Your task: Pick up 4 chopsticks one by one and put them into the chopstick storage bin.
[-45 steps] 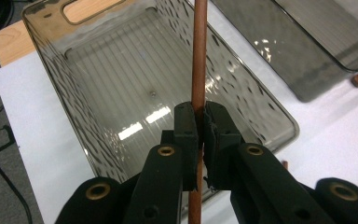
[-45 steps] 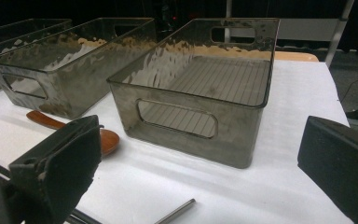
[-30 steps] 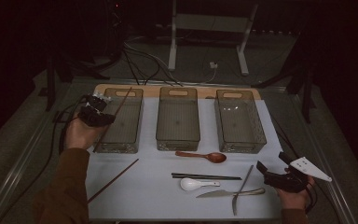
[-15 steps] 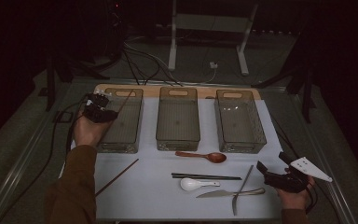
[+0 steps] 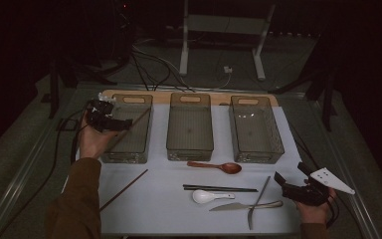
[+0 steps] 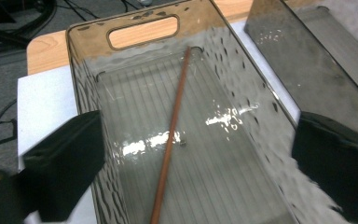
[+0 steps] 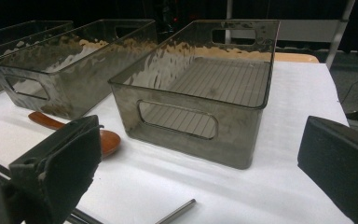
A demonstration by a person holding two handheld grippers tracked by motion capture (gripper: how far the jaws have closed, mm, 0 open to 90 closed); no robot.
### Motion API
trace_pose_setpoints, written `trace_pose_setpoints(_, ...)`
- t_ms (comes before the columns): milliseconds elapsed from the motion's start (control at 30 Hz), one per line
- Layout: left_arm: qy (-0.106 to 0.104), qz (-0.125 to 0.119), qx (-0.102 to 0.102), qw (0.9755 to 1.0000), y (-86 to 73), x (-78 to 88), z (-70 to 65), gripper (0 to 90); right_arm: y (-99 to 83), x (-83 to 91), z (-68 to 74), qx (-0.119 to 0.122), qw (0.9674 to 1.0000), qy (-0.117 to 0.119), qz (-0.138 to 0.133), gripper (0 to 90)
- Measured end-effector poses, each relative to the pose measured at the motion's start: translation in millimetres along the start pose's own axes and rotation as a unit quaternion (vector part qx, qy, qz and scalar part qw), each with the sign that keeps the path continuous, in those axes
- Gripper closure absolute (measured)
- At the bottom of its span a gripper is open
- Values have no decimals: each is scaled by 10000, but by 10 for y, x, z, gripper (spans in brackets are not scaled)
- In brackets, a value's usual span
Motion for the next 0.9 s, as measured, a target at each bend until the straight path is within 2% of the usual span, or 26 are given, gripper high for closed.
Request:
trace_pose_setpoints(67, -34, -59, 1, 10000, -10, 33, 9, 18, 0, 1, 1, 5, 10000, 2, -2, 0)
trace_pose_setpoints(367, -223, -46, -76, 9997, -111, 120, 14, 12, -3, -4, 1, -4, 10000, 8, 15, 0)
trace_pose_setpoints(600, -335, -159, -141, 9992, -179, 224, -12, 13, -4, -11, -2, -5, 10000, 13, 14, 0)
trace_pose_setpoints(900, -387, -236, -358, 9983, -242, 382, -110, 13, -7, -23, -6, -3, 10000, 32, 22, 0)
Point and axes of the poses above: each handheld gripper's, and its own axes: x roughly backward along the jaws, y roughly out of its top, z roughly to its left, the point moved 5 cm from there along -x, roughly forward along the jaws, and after that the axes turned 10 degrees about y, right-handed, at the moved point
